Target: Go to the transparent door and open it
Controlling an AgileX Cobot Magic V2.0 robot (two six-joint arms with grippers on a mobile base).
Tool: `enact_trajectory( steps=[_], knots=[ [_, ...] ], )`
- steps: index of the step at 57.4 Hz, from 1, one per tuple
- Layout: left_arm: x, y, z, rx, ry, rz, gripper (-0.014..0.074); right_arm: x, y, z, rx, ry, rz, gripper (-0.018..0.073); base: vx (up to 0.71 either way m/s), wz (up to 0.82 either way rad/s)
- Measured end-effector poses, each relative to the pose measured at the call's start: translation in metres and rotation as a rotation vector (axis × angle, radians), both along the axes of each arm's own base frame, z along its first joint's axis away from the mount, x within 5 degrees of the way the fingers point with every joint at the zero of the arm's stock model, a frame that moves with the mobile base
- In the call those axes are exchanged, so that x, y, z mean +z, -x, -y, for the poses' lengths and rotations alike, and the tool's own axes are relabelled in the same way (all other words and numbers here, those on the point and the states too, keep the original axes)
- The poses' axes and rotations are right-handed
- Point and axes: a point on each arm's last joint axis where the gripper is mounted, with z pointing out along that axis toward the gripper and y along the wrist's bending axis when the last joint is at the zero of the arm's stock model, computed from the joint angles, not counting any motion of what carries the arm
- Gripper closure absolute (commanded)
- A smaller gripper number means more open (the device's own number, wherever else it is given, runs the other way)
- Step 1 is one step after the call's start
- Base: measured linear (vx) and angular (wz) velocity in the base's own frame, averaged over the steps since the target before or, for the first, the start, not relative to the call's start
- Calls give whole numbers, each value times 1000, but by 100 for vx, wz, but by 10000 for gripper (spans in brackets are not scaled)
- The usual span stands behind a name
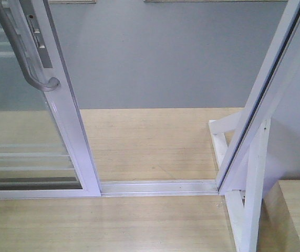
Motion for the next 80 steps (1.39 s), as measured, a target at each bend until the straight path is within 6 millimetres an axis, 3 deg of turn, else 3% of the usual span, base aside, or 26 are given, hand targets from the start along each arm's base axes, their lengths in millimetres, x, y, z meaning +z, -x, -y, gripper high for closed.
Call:
enact_trajectory(
  steps=[12, 32, 50, 80],
  knots=[
    [-4, 9, -5, 47, -69, 86, 592, 0, 0, 0, 0, 0, 0, 559, 0, 0],
    [-69, 20, -9, 101, -22, -10, 592, 0, 0, 0, 0, 0, -1, 559, 0, 0],
    [-80, 21, -8, 96, -33, -120, 592, -1, 0, 0, -2, 1, -7, 559, 0, 0],
    [-82, 21, -8, 95, -35, -137, 592, -1, 0, 0, -2, 1, -8, 559, 0, 0]
  ],
)
